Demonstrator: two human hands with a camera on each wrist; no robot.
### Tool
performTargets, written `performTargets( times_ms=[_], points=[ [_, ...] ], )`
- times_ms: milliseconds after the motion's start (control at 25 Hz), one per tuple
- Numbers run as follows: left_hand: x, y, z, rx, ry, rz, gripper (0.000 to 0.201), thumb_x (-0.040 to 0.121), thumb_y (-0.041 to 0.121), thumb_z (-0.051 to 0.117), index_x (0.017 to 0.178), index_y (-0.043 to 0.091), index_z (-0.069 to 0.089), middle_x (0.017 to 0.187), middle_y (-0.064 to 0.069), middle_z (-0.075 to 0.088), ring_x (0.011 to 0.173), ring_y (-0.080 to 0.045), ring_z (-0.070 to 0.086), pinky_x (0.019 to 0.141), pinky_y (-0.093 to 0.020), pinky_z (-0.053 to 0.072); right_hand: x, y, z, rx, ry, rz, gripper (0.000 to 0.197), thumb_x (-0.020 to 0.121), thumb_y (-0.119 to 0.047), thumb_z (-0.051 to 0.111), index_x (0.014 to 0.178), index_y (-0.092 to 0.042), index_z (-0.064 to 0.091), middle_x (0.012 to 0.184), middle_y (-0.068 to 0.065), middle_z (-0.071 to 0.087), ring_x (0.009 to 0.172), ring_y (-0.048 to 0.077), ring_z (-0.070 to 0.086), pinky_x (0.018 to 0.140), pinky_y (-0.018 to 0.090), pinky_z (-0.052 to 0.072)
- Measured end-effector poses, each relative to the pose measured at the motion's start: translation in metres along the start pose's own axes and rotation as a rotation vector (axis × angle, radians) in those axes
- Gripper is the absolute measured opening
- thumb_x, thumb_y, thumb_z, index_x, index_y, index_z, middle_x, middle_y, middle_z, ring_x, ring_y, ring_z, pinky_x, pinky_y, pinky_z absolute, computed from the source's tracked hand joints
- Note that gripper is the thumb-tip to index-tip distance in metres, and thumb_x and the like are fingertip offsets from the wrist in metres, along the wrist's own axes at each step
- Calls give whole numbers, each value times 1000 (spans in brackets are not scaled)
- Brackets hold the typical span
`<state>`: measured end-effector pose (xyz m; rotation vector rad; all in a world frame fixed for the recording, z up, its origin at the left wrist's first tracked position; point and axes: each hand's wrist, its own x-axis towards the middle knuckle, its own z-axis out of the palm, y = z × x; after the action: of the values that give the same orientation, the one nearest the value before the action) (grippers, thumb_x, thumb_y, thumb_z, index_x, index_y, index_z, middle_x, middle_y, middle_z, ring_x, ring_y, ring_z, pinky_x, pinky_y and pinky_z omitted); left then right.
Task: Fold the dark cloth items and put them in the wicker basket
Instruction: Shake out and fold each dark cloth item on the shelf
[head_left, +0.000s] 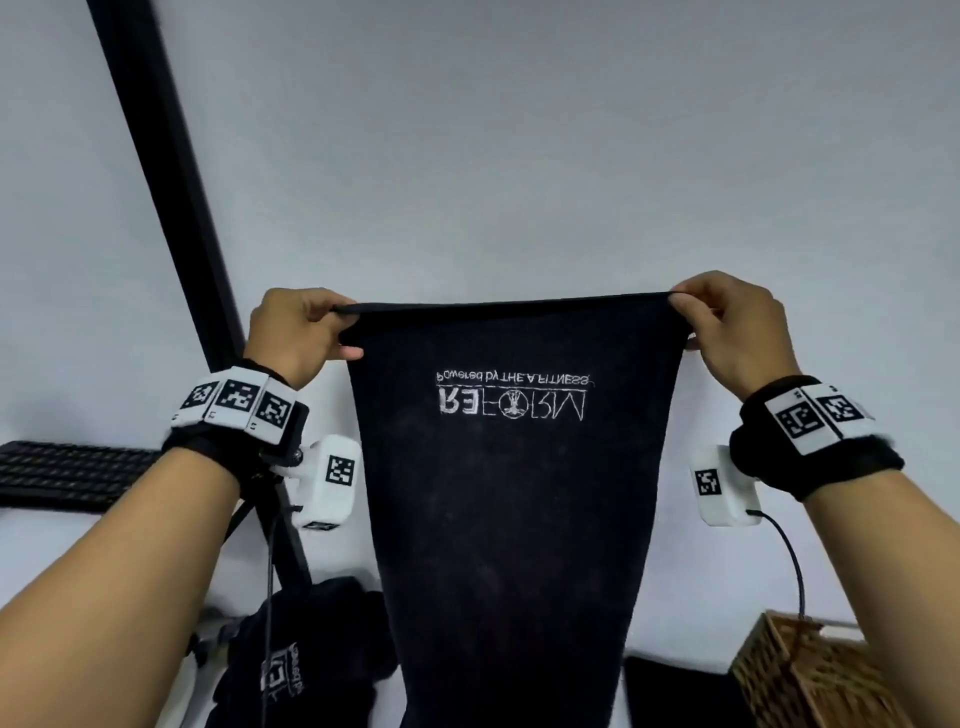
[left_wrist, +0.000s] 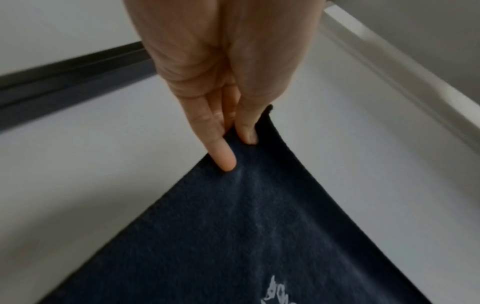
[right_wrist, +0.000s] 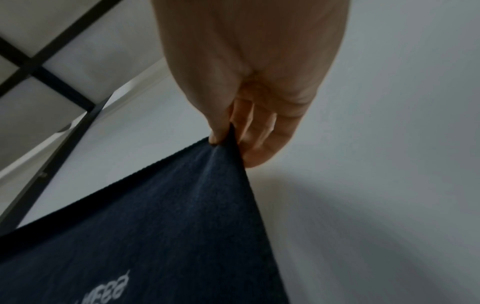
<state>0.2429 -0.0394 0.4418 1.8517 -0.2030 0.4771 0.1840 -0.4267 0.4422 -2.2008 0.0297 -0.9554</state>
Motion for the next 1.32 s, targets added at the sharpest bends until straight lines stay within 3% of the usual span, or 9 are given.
performTargets(
  times_ms=[80,160,320,600,760,920,1080,1240,1320],
  points=[
    [13,19,5,-147,65,18,21,86,0,64,74,16,67,75,-6,62,66,-25,66,68,-30,60,22,-7,-12,87,46,-8,16,89,-25,61,101,-23,69,85,1,68,81,20,67,83,44,56],
    [12,38,3,-248,96,60,17,85,-1,65,73,12,64,72,-5,58,65,-19,64,68,-31,60,33,-16,-26,192,99,-12,18,84,-26,63,101,-24,69,83,3,68,78,19,67,82,46,57],
    [-18,56,-15,-399,58,112,16,85,4,67,73,12,60,59,6,56,51,-6,54,71,-31,58,9,-35,-51,400,132,-3,11,89,-15,60,88,-21,69,79,-3,67,74,10,63,74,33,59],
    [-121,34,-64,-462,-98,45,15,79,16,73,68,21,64,85,-15,51,70,-24,46,69,-28,55,-112,-60,-78,634,47,5,21,95,-14,50,100,-25,66,83,-5,55,76,15,48,63,28,47],
    [-185,13,-83,-481,-167,-5,11,75,23,75,66,21,68,82,-10,58,69,-22,48,64,-25,54,-187,-63,-84,647,17,80,20,95,-15,50,101,-26,66,80,-6,54,67,10,46,58,27,37],
    [-233,-35,-85,-449,-239,-137,21,61,35,82,67,20,69,82,-15,48,68,-21,46,63,-24,56,-253,-36,-68,616,-30,213,22,95,-16,51,99,-28,68,75,0,48,68,11,44,61,28,38],
    [-261,-107,-50,-350,-250,-323,12,83,14,67,71,14,65,67,-2,61,59,-11,55,60,-21,57,-306,24,-22,548,-63,406,20,97,-16,51,102,-25,69,75,11,46,71,20,44,66,32,41],
    [-272,-219,11,-164,-260,-555,25,87,10,66,63,18,66,53,9,60,48,-4,54,51,-17,52,-353,114,50,385,-159,624,17,95,-13,55,98,-22,69,60,-14,52,67,12,49,73,41,45],
    [-271,-269,41,-97,-265,-635,27,87,13,67,61,20,66,53,10,62,47,-3,56,49,-15,49,-366,152,81,350,-210,719,15,94,-8,56,97,-17,68,57,-18,57,66,9,55,77,45,51]
  ],
)
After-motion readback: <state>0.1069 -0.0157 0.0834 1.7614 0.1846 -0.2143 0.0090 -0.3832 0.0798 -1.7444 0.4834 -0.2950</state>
